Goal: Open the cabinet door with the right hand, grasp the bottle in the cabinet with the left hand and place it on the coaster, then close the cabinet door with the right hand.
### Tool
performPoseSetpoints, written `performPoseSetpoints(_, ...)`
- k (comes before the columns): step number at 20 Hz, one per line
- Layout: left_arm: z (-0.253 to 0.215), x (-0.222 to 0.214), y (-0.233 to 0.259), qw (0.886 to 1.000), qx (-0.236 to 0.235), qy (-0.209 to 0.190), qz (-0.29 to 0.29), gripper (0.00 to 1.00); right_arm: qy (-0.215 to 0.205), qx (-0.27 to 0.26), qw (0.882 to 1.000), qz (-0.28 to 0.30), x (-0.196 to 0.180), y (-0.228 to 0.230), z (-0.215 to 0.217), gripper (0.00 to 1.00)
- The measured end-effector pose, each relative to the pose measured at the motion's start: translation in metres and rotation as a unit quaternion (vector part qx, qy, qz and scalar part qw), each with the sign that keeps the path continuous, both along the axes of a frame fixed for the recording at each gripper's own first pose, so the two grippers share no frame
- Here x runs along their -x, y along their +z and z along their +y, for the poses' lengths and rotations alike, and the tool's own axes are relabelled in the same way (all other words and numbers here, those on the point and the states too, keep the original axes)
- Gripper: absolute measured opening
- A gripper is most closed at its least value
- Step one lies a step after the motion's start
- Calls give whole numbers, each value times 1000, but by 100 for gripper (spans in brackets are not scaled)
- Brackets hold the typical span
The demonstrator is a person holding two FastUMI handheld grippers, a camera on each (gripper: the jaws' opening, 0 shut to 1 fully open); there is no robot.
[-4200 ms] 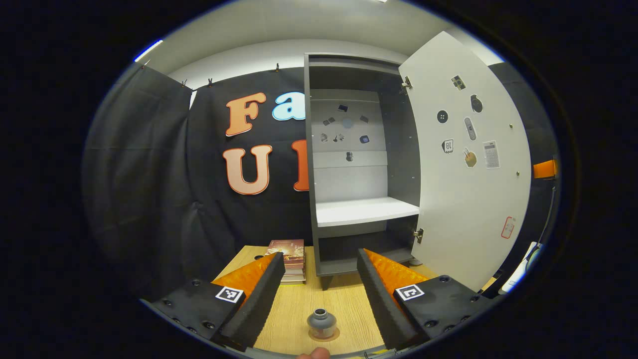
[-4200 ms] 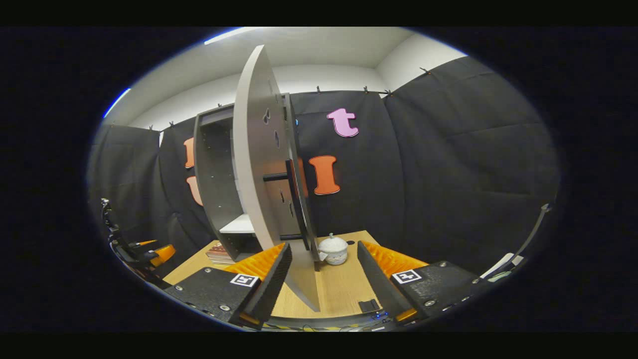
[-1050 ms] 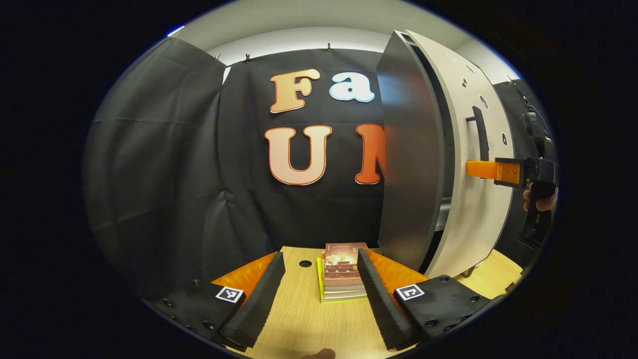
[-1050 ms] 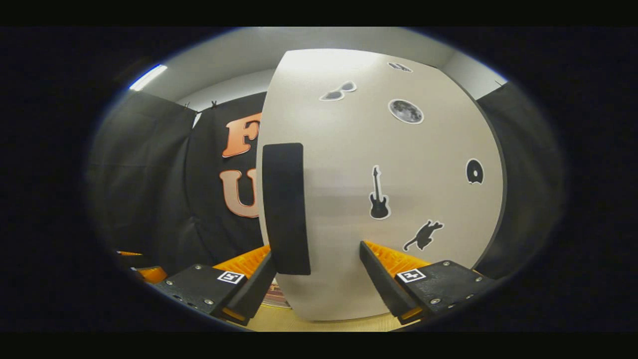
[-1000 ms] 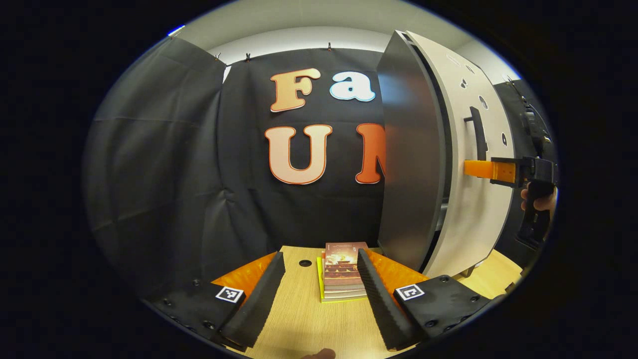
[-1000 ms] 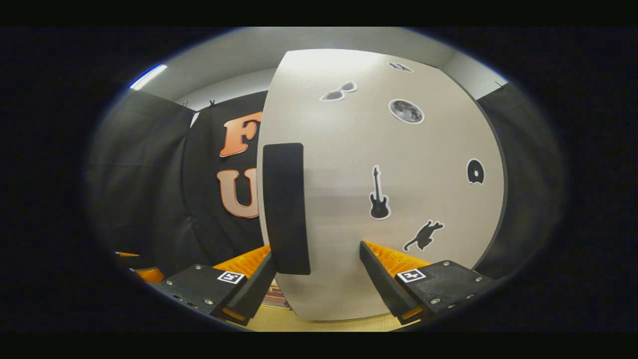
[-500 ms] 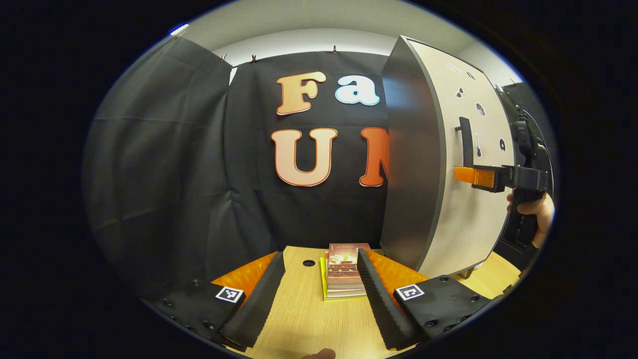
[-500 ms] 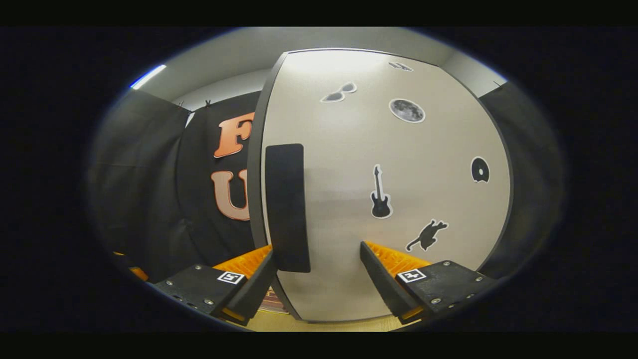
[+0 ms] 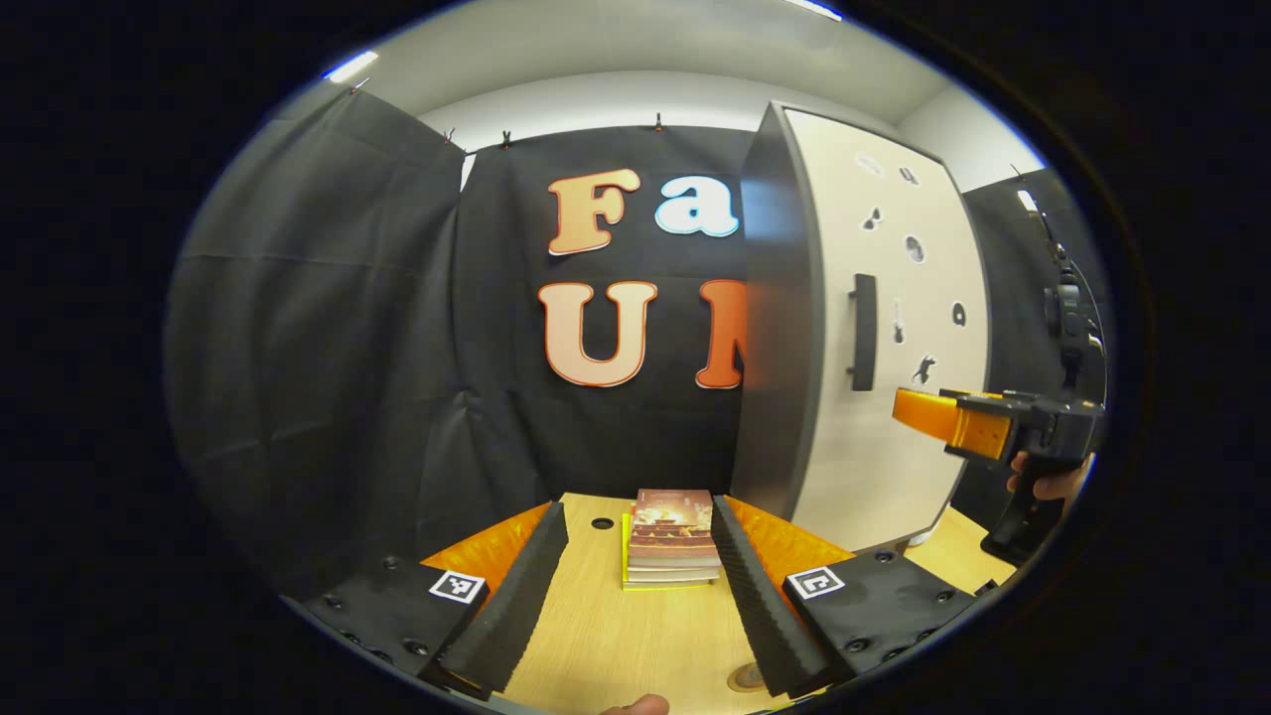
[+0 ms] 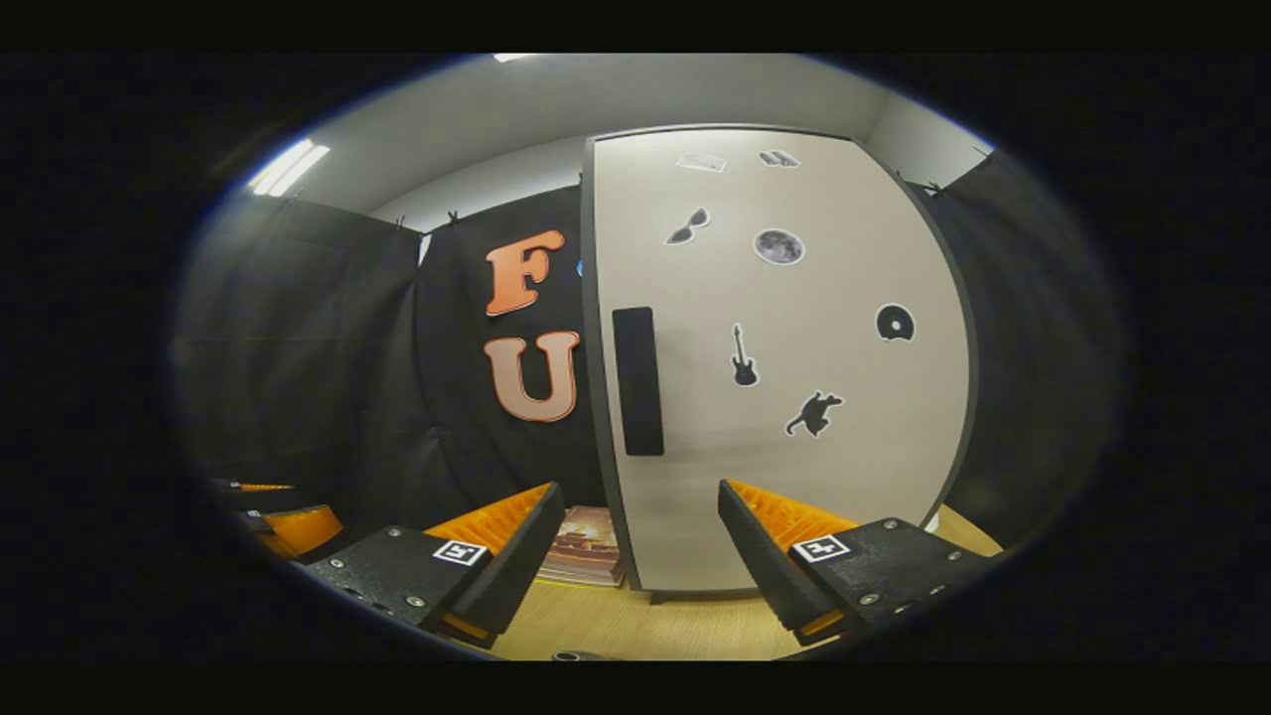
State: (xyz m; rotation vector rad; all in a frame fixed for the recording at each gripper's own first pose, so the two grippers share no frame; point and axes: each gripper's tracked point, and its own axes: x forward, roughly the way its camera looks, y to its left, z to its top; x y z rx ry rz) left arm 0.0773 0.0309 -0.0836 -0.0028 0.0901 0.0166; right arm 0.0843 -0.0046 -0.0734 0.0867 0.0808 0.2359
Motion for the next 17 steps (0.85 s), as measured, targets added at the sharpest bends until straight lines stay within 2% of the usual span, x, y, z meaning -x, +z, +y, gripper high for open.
performPoseSetpoints(3, -32, 23, 17, 1000, -3, -13, -12, 95, -2, -5, 1000, -5, 54, 10, -22, 96)
performPoseSetpoints(7, -75, 57, 34, 999, -4, -34, -21, 95, -28, 1, 1000, -14, 112, 24, -62, 95)
performPoseSetpoints(8, -82, 64, 37, 999, -5, -36, -23, 95, -32, -1, 999, -12, 125, 25, -70, 92)
performPoseSetpoints(9, -90, 69, 41, 999, -4, -39, -25, 95, -36, -1, 999, -12, 136, 27, -78, 96)
performPoseSetpoints(12, -113, 81, 46, 999, 6, -41, -24, 94, -55, 4, 998, -8, 163, 25, -106, 96)
performPoseSetpoints(17, -140, 97, 59, 998, 1, -47, -40, 95, -75, 6, 997, 0, 184, 21, -139, 96)
